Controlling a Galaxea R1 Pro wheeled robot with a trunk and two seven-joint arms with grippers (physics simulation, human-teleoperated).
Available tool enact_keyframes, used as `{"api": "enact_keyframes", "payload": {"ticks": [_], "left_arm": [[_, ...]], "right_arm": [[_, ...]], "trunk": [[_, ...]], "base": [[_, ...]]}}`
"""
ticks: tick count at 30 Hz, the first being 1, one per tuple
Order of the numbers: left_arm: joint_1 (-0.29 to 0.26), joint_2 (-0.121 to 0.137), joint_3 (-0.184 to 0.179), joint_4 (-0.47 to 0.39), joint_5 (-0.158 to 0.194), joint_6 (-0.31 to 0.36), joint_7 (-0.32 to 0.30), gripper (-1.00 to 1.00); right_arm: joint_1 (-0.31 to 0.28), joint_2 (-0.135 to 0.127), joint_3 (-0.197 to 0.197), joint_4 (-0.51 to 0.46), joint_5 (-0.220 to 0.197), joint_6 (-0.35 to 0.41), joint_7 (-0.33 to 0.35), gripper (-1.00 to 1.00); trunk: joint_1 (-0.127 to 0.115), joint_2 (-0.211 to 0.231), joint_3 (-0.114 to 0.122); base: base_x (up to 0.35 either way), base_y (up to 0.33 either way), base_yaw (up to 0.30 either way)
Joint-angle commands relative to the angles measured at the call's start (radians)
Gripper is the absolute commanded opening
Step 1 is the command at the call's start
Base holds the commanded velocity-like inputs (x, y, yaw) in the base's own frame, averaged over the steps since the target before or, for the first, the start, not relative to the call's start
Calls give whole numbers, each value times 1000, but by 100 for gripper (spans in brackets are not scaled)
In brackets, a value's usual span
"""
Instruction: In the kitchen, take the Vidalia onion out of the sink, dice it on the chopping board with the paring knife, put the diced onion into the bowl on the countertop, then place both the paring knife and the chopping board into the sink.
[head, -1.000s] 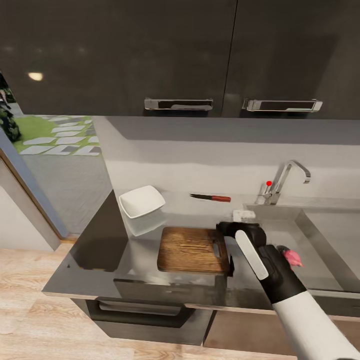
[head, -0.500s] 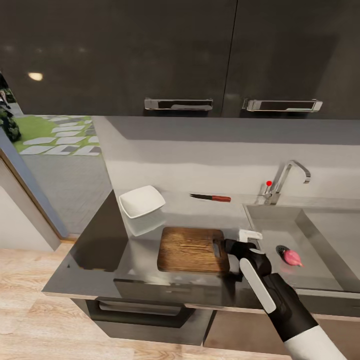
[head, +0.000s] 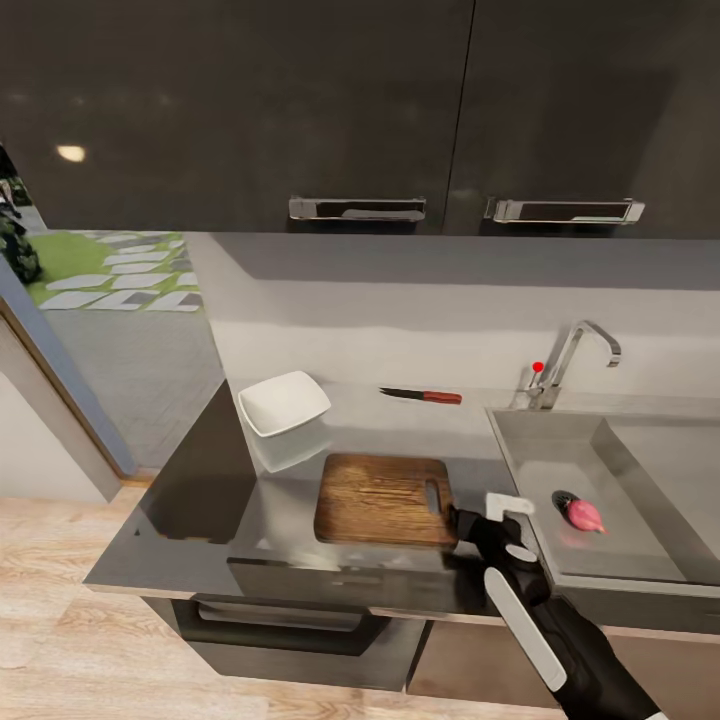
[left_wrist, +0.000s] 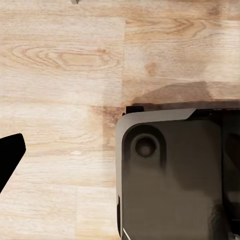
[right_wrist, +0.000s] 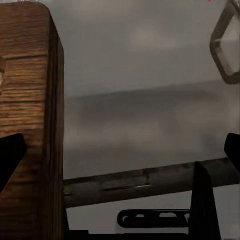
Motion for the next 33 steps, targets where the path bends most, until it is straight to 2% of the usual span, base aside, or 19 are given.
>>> {"api": "enact_keyframes", "payload": {"ticks": [1,4,8,33], "left_arm": [[0,0,0,-1,0,-2,0,100],[0,0,0,-1,0,-2,0,100],[0,0,1,-1,0,-2,0,100],[0,-1,0,-1,1,-2,0,100]], "right_arm": [[3,-4,22,0,-27,-12,-9,100],[7,-8,51,0,-27,-29,-10,100],[8,-9,63,1,-26,-35,-10,100],[9,-9,66,27,-22,-38,-7,100]], "trunk": [[1,-2,-2],[1,-2,-2],[1,-2,-2],[1,-2,-2]], "base": [[0,0,0],[-24,0,0],[-218,0,0],[-328,0,0]]}}
